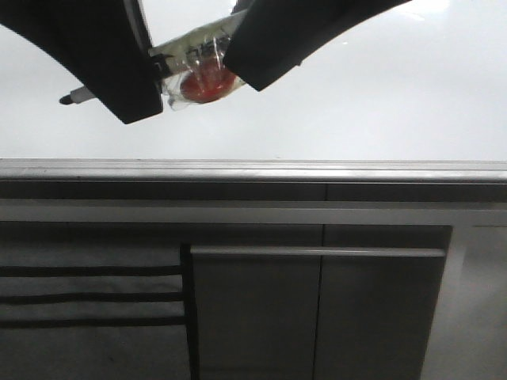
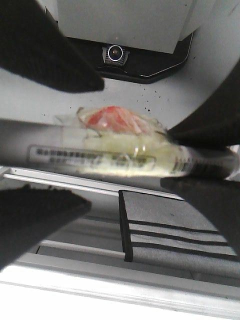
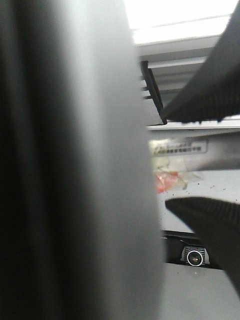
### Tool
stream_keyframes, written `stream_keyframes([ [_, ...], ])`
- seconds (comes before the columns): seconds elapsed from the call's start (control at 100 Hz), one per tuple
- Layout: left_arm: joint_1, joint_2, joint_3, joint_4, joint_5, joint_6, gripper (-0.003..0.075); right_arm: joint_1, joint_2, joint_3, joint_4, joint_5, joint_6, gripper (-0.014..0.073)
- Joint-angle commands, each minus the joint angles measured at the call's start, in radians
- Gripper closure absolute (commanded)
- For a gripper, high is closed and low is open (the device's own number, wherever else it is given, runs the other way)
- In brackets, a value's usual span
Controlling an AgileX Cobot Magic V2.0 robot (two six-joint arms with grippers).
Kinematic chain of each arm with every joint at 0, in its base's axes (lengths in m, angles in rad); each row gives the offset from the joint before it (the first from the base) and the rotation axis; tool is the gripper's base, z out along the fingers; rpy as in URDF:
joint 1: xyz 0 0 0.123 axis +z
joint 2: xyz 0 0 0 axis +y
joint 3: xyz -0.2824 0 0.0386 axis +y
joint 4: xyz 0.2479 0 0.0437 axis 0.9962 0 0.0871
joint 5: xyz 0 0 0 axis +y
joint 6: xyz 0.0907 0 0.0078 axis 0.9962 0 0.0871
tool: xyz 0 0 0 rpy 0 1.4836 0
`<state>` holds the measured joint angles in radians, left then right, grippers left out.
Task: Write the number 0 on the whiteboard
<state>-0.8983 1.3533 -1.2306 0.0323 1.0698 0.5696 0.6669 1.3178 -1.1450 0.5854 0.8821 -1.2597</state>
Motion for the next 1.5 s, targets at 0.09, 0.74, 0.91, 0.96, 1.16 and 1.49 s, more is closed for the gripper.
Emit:
stream_keyframes([
  [0.09,-0.008,-0.032,-0.029,-0.008,-0.039,-0.004,0.074,0.001,-0.024,-0.035,0.034,-0.028,-0.012,0.043],
  [0.74,-0.004,-0.033,-0.029,-0.01,-0.096,-0.062,0.0671,0.001,-0.03,-0.035,0.05,-0.023,-0.012,0.0609],
  [0.91,0.05,-0.053,-0.029,-0.051,-0.088,-0.092,0.0356,-0.038,-0.06,-0.035,0.053,-0.004,-0.006,0.0609],
  [0.96,0.072,-0.071,-0.029,-0.08,-0.098,-0.092,0.0258,-0.063,-0.071,-0.032,0.061,0.011,-0.007,0.0609],
  [1.16,0.127,-0.223,0.027,-0.136,-0.203,-0.1,0.0146,-0.182,-0.149,-0.007,0.125,0.079,0.0,0.0609],
  [1.49,0.283,-0.558,0.303,-0.136,-0.305,-0.314,0.0156,-0.488,-0.345,0.273,0.212,-0.178,0.479,0.0609],
])
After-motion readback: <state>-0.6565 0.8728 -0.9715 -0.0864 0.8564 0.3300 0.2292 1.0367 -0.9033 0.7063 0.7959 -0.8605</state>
